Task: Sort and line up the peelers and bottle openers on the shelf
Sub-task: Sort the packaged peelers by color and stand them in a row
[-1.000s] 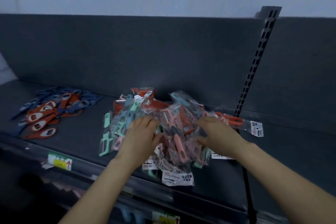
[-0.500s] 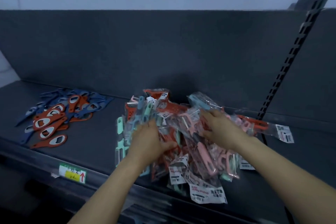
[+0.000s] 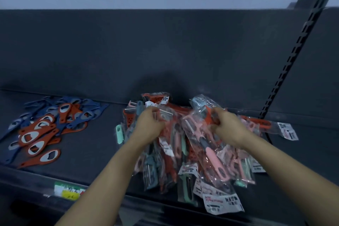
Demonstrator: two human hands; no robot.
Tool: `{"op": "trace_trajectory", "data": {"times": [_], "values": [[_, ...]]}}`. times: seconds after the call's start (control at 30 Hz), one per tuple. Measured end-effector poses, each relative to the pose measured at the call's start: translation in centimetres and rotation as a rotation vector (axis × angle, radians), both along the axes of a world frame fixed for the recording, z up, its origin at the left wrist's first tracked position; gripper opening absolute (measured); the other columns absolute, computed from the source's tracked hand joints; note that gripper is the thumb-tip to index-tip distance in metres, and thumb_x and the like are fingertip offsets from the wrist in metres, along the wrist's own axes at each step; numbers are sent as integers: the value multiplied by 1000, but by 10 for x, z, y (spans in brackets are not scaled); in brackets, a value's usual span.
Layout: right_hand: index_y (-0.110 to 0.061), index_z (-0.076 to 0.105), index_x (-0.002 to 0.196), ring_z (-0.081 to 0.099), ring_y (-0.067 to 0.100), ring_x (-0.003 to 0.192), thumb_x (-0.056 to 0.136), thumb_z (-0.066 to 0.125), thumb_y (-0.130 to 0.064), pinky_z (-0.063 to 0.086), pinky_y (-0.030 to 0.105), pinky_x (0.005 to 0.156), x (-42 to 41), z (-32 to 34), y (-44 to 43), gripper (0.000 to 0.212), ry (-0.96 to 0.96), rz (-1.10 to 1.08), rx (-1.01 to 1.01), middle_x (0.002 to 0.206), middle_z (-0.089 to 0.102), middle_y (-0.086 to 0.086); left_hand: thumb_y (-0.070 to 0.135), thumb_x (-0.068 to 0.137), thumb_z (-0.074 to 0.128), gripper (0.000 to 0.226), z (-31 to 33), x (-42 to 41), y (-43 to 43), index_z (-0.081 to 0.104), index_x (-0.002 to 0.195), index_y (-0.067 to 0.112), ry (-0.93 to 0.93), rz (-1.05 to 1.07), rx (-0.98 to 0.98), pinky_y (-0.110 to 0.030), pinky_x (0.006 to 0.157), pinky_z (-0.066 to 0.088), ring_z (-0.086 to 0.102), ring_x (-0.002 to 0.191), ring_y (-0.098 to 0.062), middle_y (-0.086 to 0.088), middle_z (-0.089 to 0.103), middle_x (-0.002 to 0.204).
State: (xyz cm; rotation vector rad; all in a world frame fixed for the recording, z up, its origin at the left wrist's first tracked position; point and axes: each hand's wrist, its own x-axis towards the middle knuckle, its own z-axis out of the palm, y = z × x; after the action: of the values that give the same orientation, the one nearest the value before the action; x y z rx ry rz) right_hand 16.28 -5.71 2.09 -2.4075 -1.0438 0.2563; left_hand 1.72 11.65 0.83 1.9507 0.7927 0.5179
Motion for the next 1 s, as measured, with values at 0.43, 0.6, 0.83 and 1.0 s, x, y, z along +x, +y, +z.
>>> {"op": "trace_trajectory", "data": {"times": [0.43, 0.6, 0.83, 1.0], "values": [[-9, 48, 89, 52, 24, 74, 87, 55, -9, 37, 31, 62, 10, 8, -2, 7, -12, -164, 147, 77, 56, 2, 13, 85, 65, 17, -1, 52, 43, 56, 100, 11, 53, -168, -14, -16, 49, 40, 53, 64, -14, -2, 60, 81], [-11, 47, 87, 49, 14, 67, 88, 56, -11, 35, 31, 60, 11, 7, -6, 9, -18, -143, 144, 74, 53, -4, 8, 79, 71, 22, -7, 62, 39, 52, 82, 18, -11, -242, 9, -10, 63, 40, 54, 84, -12, 5, 55, 98], [-17, 46, 82, 49, 3, 64, 89, 57, -11, 33, 17, 48, 11, 9, -11, 14, -6, -122, 142, 74, 54, -6, 13, 79, 65, 15, -1, 71, 25, 51, 82, 19, 192, -429, 393, -39, 85, 46, 58, 95, -30, -5, 63, 93], [-16, 42, 78, 46, 8, 59, 89, 58, -14, 34, 22, 49, 10, 10, -16, 20, -4, -90, 141, 68, 51, -4, 22, 79, 63, 15, 2, 61, 28, 51, 88, 23, 311, -308, 448, -32, 71, 37, 57, 82, -25, 3, 60, 79]]}}
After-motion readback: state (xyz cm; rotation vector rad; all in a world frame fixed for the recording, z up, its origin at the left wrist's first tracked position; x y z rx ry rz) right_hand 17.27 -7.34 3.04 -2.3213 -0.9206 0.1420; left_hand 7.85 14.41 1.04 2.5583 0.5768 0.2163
